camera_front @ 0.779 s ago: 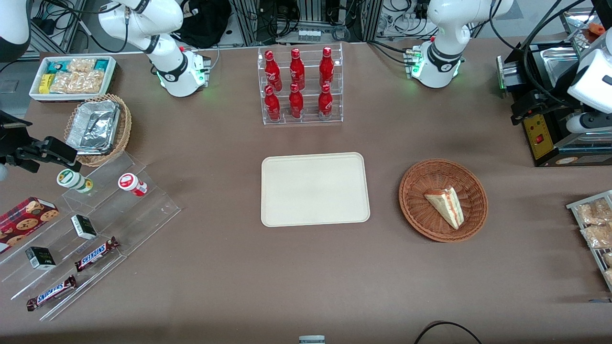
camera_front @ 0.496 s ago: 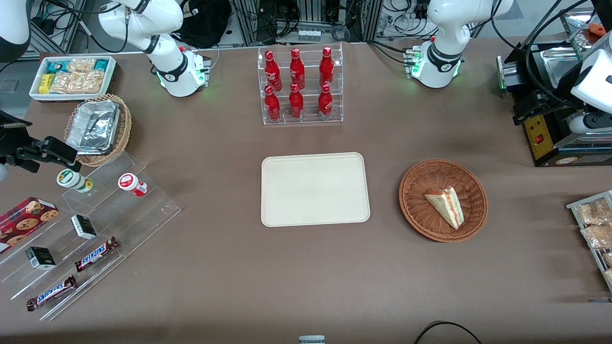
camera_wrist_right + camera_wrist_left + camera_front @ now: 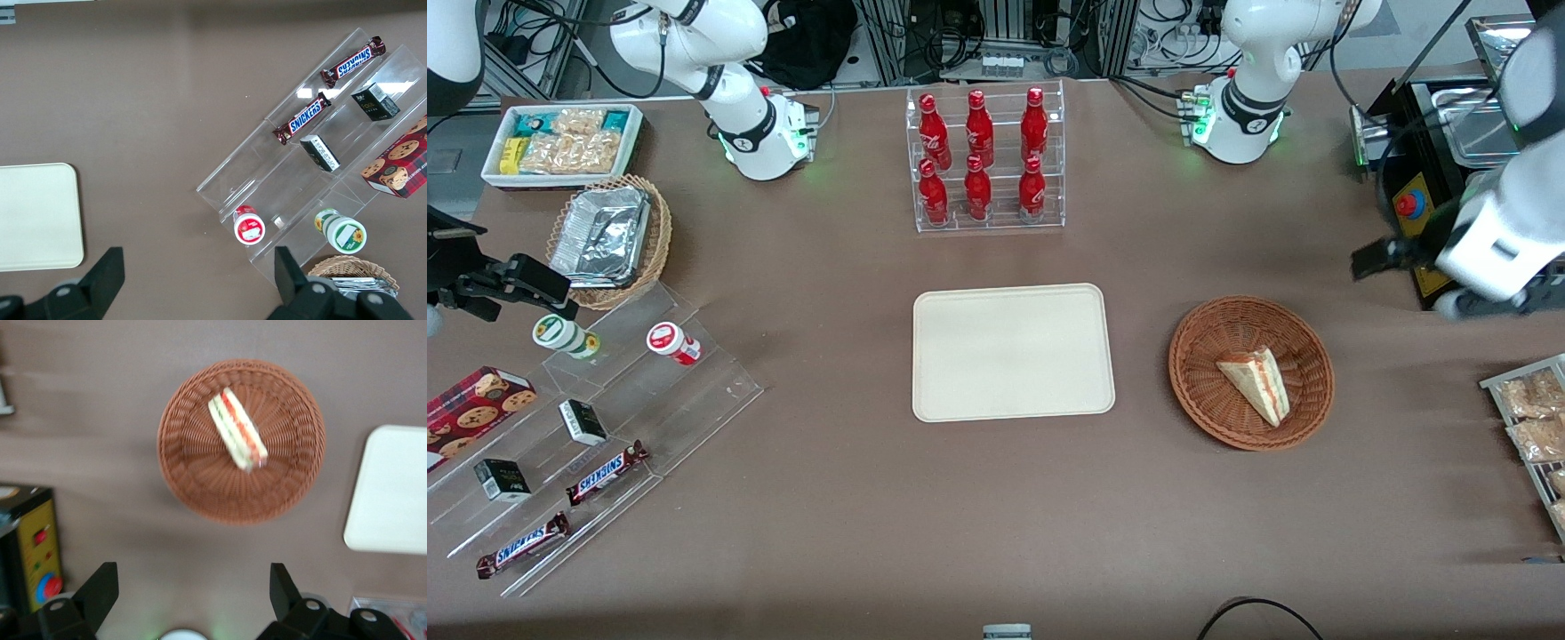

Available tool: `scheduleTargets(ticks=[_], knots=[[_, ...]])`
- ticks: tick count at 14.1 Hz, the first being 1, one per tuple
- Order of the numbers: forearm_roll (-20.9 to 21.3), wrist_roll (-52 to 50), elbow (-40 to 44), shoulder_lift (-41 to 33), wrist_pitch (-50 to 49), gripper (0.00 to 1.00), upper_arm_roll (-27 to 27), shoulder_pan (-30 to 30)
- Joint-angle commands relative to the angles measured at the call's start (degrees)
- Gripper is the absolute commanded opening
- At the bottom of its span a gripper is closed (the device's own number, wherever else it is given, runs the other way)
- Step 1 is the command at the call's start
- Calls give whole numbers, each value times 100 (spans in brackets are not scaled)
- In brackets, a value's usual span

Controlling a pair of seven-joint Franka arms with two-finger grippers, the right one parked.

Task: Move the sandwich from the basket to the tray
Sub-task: 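Lower the open left gripper over the sandwich in the wicker basket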

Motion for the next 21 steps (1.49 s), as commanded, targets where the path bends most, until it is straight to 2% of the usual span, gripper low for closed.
scheduleTargets(ticks=[1,4,7,10,18,19,20,21], knots=[[61,-512,-1164,-102,1390,100,-38,-15],[43,-1355,-2185,2,2929,100,-99,-15],[43,-2376,-2617,275,3942,100,-301,-24],[43,-2949,-2680,504,4217,100,-424,-24],[43,-2950,-2609,1268,5014,100,-424,46],[43,-2950,-2618,1356,5173,95,-424,46],[43,-2950,-2627,1392,5218,65,-424,46],[43,-2941,-2609,1401,5219,43,-433,72]])
